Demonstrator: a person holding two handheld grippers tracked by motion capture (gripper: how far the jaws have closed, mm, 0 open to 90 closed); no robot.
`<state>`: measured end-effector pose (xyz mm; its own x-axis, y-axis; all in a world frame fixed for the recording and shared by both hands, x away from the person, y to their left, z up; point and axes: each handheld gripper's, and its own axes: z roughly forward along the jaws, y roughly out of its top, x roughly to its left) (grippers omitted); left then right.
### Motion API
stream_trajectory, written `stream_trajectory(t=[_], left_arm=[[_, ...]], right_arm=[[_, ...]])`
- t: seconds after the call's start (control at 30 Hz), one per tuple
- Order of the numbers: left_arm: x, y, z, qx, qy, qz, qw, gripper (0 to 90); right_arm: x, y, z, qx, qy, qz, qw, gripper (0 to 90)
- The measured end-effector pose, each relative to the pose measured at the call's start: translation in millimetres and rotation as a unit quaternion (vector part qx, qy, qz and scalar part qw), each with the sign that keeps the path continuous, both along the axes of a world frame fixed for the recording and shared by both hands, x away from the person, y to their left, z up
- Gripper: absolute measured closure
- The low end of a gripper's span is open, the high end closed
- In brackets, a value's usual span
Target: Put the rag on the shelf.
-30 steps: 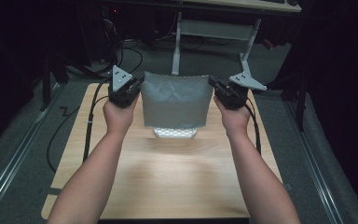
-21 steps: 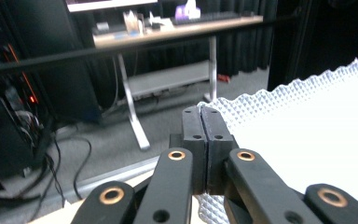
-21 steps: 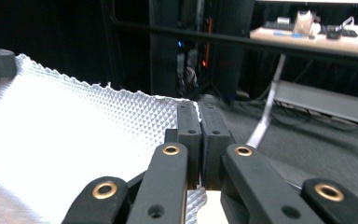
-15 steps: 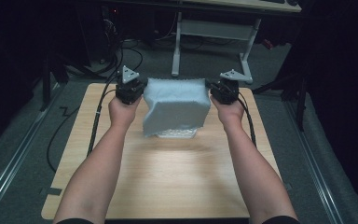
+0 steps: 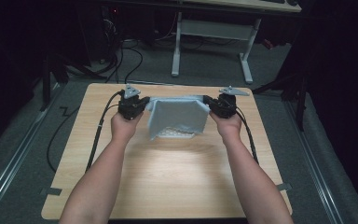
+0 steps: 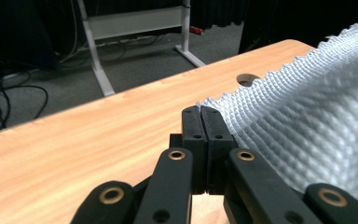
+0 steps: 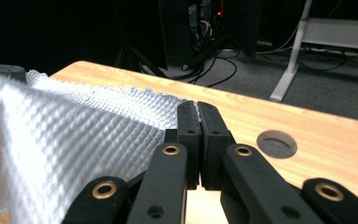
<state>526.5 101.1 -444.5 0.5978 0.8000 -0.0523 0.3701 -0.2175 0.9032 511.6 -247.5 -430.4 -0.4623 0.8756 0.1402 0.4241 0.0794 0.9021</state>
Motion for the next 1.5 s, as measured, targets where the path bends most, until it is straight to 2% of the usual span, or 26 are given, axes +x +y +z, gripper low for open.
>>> stream_trajectory(t=[0.27,0.4,0.5,0.6,0.9,0.97,1.1,1.5], left_arm=[[-3.6,-1.8,-15.7,-0.005,0.018,-0.012,0.9998,90.0],[-5.6,-4.9,-20.8,0.001,0.023,-0.018,0.9996,90.0],[-6.3,-5.2,-21.7,0.0,0.022,-0.018,0.9996,90.0],[-7.3,-2.6,-24.8,-0.009,0.026,-0.016,0.9995,90.0],[-9.9,4.3,-32.8,-0.01,0.035,-0.013,0.9992,89.8],[-10.4,4.7,-31.4,-0.009,0.034,-0.009,0.9993,88.2],[-10.7,11.5,-25.4,-0.018,0.035,0.002,0.9992,80.3],[-16.3,28.2,-11.7,-0.017,0.018,0.024,0.9994,76.1]], right_arm=[[-4.0,-1.1,-16.2,-0.001,0.011,0.003,0.9999,89.2],[-4.3,-3.5,-26.0,0.002,0.023,0.001,0.9997,89.1],[-5.1,-3.2,-28.3,0.001,0.025,0.002,0.9997,89.0],[-6.0,-1.8,-30.3,0.001,0.026,0.003,0.9997,88.8],[-9.1,-3.2,-40.3,0.003,0.032,-0.001,0.9995,85.5],[-9.7,-3.8,-40.6,0.004,0.037,-0.002,0.9993,80.6],[-11.0,-7.4,-34.2,0.005,0.028,-0.005,0.9996,72.3],[-15.1,-20.2,-17.9,0.006,0.008,-0.021,0.9997,66.5]])
